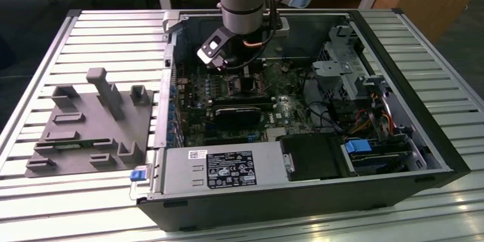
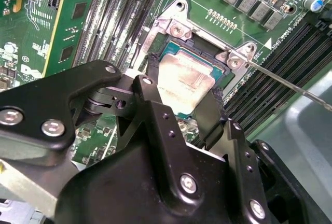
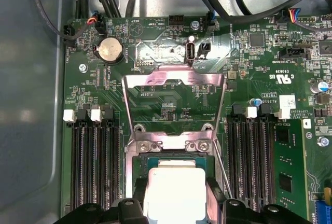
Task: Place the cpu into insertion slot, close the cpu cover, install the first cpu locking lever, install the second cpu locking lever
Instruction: 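Place the cpu into insertion slot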
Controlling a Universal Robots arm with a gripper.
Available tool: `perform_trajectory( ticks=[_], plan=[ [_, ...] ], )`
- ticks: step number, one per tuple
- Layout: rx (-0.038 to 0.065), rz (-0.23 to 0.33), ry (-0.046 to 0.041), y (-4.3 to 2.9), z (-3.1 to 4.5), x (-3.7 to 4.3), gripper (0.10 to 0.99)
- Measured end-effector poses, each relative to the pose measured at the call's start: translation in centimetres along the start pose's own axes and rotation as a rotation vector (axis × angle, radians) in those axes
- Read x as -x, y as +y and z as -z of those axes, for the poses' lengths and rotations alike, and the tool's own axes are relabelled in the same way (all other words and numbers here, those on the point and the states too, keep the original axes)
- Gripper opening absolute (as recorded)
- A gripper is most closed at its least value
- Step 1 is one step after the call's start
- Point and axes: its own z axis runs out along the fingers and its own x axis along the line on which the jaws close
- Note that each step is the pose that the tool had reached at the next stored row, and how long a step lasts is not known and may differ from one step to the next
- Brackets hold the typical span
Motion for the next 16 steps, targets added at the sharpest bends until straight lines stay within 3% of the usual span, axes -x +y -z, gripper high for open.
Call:
perform_trajectory(
  ticks=[16],
  plan=[
    [-0.001, -0.001, 0.0125, -0.03, -0.19, -0.02, 0.529]
  ],
)
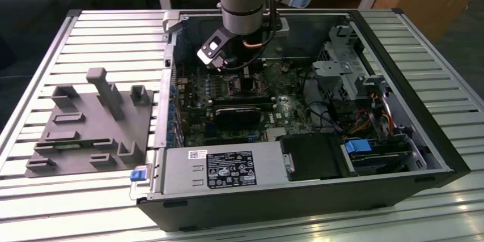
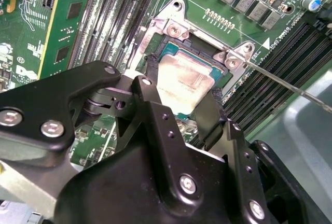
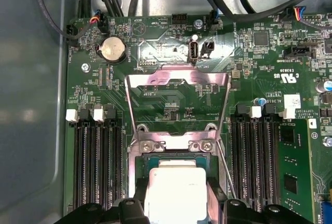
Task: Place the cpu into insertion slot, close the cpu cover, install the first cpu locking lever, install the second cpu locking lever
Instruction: 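Place the cpu into insertion slot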
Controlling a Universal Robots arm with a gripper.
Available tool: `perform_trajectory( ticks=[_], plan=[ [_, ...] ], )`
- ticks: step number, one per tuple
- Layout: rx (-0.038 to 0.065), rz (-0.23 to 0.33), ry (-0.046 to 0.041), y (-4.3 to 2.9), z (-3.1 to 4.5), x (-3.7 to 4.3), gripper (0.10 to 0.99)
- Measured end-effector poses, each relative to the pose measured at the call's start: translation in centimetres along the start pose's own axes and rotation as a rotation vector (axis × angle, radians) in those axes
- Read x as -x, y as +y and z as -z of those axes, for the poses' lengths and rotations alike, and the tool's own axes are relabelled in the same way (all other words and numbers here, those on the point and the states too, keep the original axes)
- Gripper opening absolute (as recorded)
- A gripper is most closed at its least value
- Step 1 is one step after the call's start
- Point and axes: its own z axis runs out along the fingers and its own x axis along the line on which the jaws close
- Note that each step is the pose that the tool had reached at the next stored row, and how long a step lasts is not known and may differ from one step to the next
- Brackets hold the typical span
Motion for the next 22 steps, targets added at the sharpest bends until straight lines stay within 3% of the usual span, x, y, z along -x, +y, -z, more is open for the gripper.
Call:
perform_trajectory(
  ticks=[11, 12, 15, 22],
  plan=[
    [0.001, 0.000, 0.0030, 0.01, -0.09, -0.02, 0.537],
    [0.000, 0.000, 0.0025, 0.00, -0.07, -0.01, 0.604],
    [0.000, 0.000, 0.0022, 0.00, -0.06, -0.01, 0.604],
    [0.000, 0.000, 0.0023, 0.08, 0.87, -0.04, 0.604]
  ],
)
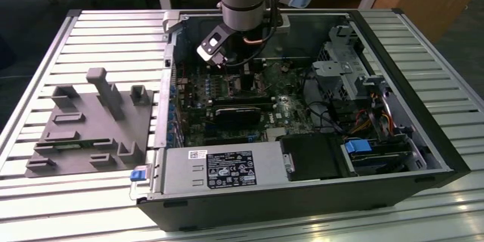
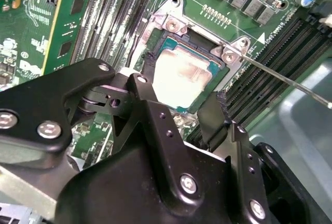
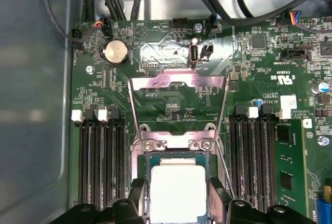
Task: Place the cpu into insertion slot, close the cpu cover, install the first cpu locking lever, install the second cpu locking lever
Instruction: 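Place the cpu into insertion slot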
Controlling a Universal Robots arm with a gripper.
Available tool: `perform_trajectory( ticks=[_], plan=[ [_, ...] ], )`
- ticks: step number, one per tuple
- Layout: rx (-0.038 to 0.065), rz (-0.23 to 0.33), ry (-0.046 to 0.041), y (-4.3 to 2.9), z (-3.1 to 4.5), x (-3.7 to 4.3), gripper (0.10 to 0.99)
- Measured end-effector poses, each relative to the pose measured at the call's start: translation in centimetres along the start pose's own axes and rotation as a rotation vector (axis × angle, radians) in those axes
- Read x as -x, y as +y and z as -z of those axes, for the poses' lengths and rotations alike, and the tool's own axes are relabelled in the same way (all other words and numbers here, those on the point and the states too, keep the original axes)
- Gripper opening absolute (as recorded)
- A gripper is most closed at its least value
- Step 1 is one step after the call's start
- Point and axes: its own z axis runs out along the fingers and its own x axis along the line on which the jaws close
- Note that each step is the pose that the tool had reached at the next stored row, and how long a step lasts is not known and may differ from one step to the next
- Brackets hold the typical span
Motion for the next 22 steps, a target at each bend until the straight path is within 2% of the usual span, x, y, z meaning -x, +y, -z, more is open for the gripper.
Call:
perform_trajectory(
  ticks=[10, 12, 13, 15, 17, 21, 22],
  plan=[
    [0.000, 0.000, 0.0000, 0.00, 0.04, 0.00, 0.588],
    [0.000, 0.000, 0.0000, 0.00, 0.04, 0.00, 0.463],
    [0.000, 0.000, 0.0000, 0.01, 0.04, 0.00, 0.463],
    [0.000, 0.000, 0.0000, 0.00, 0.05, 0.00, 0.345],
    [0.000, 0.000, 0.0000, 0.01, 0.05, 0.00, 0.345],
    [0.000, 0.000, 0.0000, 0.00, 0.05, 0.00, 0.114],
    [0.000, 0.000, -0.0001, 0.01, 0.05, 0.00, 0.114]
  ],
)
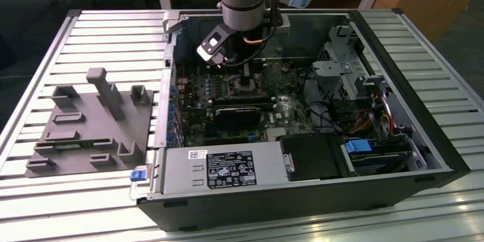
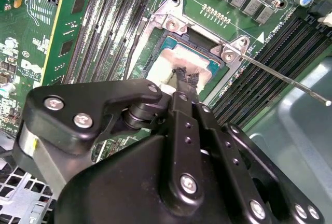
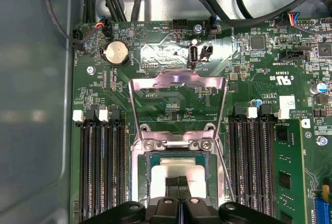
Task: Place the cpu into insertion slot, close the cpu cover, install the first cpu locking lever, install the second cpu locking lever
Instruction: 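Place the cpu into insertion slot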
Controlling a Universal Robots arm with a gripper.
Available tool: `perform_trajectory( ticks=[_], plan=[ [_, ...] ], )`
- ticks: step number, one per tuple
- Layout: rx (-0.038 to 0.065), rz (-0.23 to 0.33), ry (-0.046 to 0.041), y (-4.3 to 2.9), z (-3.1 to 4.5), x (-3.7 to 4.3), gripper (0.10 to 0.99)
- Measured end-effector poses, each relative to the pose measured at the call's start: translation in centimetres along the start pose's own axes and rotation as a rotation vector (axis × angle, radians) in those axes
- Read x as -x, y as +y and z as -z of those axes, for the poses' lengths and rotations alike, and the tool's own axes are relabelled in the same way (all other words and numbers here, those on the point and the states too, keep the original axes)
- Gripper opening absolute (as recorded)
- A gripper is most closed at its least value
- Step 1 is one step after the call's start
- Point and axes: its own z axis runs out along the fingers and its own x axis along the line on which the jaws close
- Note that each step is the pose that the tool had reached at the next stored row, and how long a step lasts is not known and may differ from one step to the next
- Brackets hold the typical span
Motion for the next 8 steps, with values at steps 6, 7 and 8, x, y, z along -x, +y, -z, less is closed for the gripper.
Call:
perform_trajectory(
  ticks=[6, 7, 8],
  plan=[
    [0.000, 0.000, 0.0000, 0.00, 0.01, 0.00, 0.106],
    [0.000, 0.000, -0.0004, 0.00, 0.06, 0.00, 0.106],
    [0.000, 0.000, -0.0004, 0.01, 0.16, 0.00, 0.106]
  ],
)
